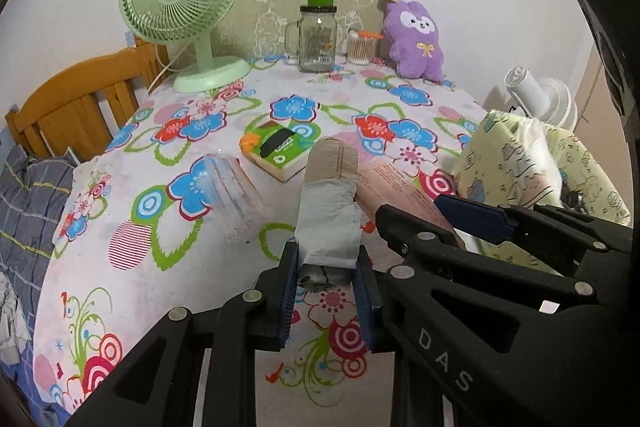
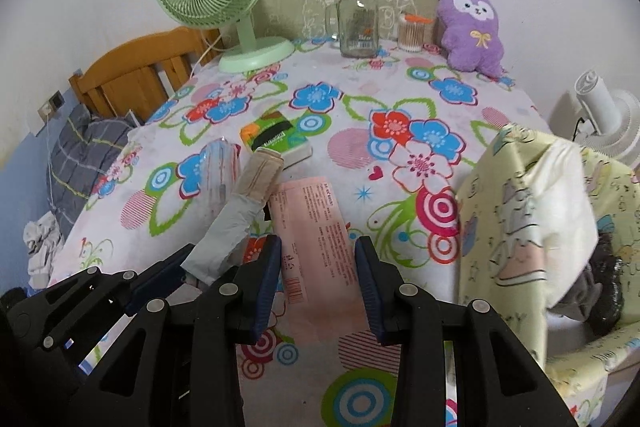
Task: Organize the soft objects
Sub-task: 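Carry the pink packet with the right tool while the left tool carries the white pad toward the box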
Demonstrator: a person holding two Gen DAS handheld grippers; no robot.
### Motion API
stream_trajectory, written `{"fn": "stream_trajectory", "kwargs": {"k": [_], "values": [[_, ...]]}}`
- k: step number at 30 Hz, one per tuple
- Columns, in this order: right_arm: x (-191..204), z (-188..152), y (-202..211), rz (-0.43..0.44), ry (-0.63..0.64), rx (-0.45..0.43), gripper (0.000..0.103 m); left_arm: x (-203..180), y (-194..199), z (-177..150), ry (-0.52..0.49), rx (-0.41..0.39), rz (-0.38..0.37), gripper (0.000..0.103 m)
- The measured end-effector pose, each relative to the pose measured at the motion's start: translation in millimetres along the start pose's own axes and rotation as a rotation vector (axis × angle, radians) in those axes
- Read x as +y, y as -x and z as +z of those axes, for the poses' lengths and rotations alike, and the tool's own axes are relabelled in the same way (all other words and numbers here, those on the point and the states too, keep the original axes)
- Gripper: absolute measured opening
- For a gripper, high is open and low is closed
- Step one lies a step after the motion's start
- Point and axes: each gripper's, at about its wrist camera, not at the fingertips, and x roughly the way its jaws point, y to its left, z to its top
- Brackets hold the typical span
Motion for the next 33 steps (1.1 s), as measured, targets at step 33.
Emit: {"fn": "stream_trajectory", "kwargs": {"k": [33], "values": [[-4.2, 5.1, 107.4, 0.032, 0.008, -0.181, 0.041, -29.8, 92.5, 15.0, -0.007, -0.172, 0.021, 0.026]]}}
